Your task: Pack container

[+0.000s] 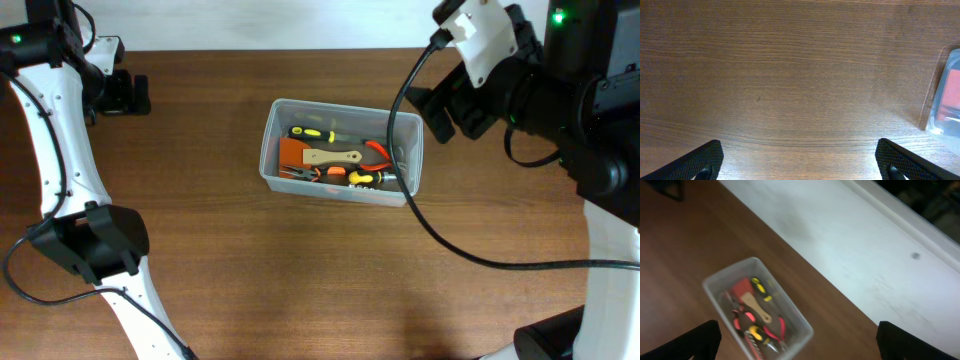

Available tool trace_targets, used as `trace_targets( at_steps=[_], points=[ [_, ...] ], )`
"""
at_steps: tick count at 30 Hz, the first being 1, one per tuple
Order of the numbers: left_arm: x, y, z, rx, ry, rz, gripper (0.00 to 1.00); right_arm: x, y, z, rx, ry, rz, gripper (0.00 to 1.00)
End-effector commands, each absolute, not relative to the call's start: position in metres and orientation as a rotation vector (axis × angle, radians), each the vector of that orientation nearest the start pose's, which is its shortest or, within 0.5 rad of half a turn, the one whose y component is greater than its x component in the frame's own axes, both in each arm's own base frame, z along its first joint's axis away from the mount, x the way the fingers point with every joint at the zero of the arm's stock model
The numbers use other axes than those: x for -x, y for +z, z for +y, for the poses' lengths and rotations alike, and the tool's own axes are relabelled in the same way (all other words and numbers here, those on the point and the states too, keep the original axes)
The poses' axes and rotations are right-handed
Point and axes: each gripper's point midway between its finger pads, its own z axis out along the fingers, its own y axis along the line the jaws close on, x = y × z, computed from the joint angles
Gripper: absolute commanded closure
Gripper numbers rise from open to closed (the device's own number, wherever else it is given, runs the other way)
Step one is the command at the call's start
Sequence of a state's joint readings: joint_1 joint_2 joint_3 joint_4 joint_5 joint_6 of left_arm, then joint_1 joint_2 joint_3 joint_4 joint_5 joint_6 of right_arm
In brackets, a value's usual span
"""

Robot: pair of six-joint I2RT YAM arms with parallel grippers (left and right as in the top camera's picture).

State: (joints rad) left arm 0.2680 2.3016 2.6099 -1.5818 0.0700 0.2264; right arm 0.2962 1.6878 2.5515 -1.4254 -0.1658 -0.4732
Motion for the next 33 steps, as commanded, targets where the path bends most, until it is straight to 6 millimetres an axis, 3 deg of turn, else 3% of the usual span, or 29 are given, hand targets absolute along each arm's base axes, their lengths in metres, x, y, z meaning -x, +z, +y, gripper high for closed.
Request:
trace_targets(
  at_steps=[1,5,10,13,17,21,24,33],
  points=[
    [-0.468,0.206,0.119,0.064,0.015,2.840,0.01,-0.342,0.488,0.110,0.784,-0.076,1.921,0.01],
    [-0.468,0.206,0.119,0.064,0.015,2.840,0.01,-0.323,0.514,0.093,0.716,-0.144,1.857,0.01],
    [-0.468,0.206,0.119,0.064,0.015,2.840,0.01,-0.283,0.539,0.081,0.689,-0.123,1.776,0.01],
    [-0.468,0.206,0.119,0.064,0.015,2.840,0.01,-0.259,0.543,0.073,0.682,-0.095,1.747,0.01],
    [-0.468,0.206,0.119,0.064,0.015,2.840,0.01,-0.244,0.532,0.058,0.641,-0.099,1.744,0.01],
    [-0.468,0.206,0.119,0.064,0.015,2.840,0.01,-0.234,0.502,0.043,0.589,-0.130,1.760,0.01],
    [-0.468,0.206,0.119,0.064,0.015,2.840,0.01,-0.229,0.469,0.039,0.576,-0.126,1.761,0.01],
    [-0.468,0.206,0.119,0.064,0.015,2.840,0.01,-0.213,0.334,0.052,0.627,-0.035,1.731,0.01]
  ],
)
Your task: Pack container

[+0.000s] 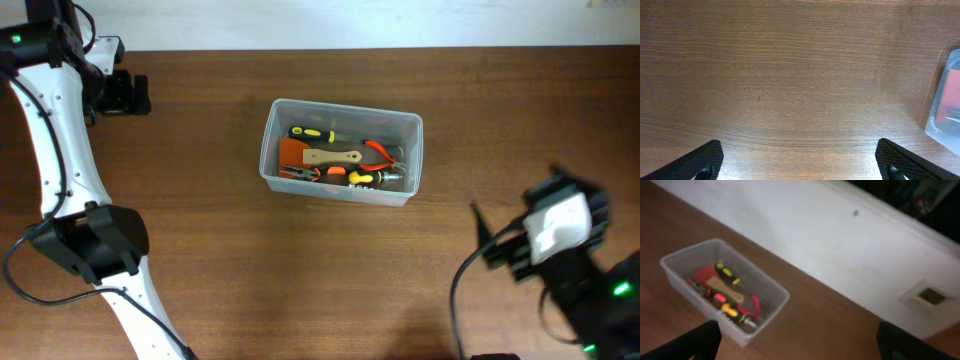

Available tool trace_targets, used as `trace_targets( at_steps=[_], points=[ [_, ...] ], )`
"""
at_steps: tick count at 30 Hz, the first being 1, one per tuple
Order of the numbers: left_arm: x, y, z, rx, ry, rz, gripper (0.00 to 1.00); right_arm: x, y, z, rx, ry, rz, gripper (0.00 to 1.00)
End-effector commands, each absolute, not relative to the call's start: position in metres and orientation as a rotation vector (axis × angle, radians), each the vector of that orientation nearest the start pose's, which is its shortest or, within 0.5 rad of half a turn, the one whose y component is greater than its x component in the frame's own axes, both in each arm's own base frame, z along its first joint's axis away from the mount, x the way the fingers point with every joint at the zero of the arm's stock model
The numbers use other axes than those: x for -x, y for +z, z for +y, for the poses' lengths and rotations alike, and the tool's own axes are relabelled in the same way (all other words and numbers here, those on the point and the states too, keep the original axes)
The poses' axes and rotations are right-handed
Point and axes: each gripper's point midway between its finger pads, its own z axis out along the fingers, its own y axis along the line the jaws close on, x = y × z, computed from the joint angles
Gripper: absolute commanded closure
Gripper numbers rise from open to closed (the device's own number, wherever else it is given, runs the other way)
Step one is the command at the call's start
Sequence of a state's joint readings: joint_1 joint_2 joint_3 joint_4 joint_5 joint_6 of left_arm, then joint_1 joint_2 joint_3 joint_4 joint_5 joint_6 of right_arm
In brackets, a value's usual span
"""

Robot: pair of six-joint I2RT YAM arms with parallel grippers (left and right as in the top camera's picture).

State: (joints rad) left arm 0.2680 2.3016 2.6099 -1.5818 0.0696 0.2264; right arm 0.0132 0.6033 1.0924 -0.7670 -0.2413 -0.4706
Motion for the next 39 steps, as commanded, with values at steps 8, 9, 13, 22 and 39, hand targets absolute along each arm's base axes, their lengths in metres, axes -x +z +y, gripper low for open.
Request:
trace_targets(
  at_steps=[8,9,13,22,39],
  points=[
    [-0.468,0.206,0.119,0.064,0.015,2.840,0.01,-0.206,0.245,0.055,0.632,-0.032,1.696,0.01],
    [-0.468,0.206,0.119,0.064,0.015,2.840,0.01,-0.206,0.236,0.055,0.632,-0.031,1.699,0.01],
    [-0.468,0.206,0.119,0.064,0.015,2.840,0.01,-0.205,0.206,0.055,0.627,-0.011,1.731,0.01],
    [-0.468,0.206,0.119,0.064,0.015,2.840,0.01,-0.208,0.164,0.054,0.464,0.118,1.822,0.01],
    [-0.468,0.206,0.119,0.064,0.015,2.840,0.01,-0.214,0.124,0.050,0.361,0.166,1.877,0.01]
  ],
)
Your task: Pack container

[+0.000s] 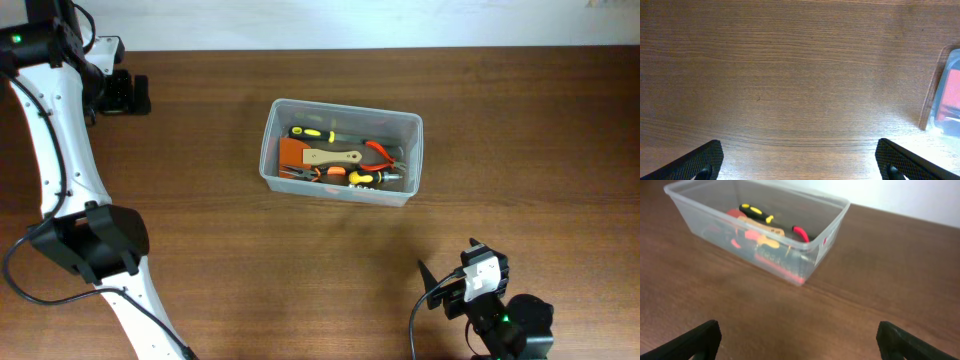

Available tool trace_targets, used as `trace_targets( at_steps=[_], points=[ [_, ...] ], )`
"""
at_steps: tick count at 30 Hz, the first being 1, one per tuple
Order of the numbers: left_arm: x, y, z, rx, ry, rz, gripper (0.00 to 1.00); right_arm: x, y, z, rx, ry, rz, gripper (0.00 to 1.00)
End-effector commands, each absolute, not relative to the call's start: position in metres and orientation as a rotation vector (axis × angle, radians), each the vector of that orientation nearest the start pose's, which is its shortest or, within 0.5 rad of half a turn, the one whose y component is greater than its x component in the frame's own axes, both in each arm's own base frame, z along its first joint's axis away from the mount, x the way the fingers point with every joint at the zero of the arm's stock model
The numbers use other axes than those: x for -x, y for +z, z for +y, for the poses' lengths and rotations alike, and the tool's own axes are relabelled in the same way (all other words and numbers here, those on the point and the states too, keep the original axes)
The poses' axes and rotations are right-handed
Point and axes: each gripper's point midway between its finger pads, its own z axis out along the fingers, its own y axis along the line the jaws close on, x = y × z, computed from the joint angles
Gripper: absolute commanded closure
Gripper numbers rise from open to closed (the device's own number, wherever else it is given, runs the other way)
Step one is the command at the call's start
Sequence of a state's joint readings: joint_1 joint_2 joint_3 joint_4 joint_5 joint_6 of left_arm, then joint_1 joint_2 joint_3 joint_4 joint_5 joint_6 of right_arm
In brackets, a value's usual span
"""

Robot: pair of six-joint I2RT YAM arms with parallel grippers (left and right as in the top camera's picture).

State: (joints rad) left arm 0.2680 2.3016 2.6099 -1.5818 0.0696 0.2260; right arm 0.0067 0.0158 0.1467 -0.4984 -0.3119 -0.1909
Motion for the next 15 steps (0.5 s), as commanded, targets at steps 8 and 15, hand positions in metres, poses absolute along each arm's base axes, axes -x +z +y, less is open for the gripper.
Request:
trace_targets(
  at_steps=[8,15],
  points=[
    [-0.4682,0.2059,0.1191,0.064,0.015,2.840,0.01,-0.2153,0.1240,0.0467,0.349,0.148,1.881,0.01],
    [-0.4683,0.2059,0.1191,0.064,0.015,2.840,0.01,-0.2152,0.1239,0.0468,0.349,0.148,1.881,0.01]
  ],
)
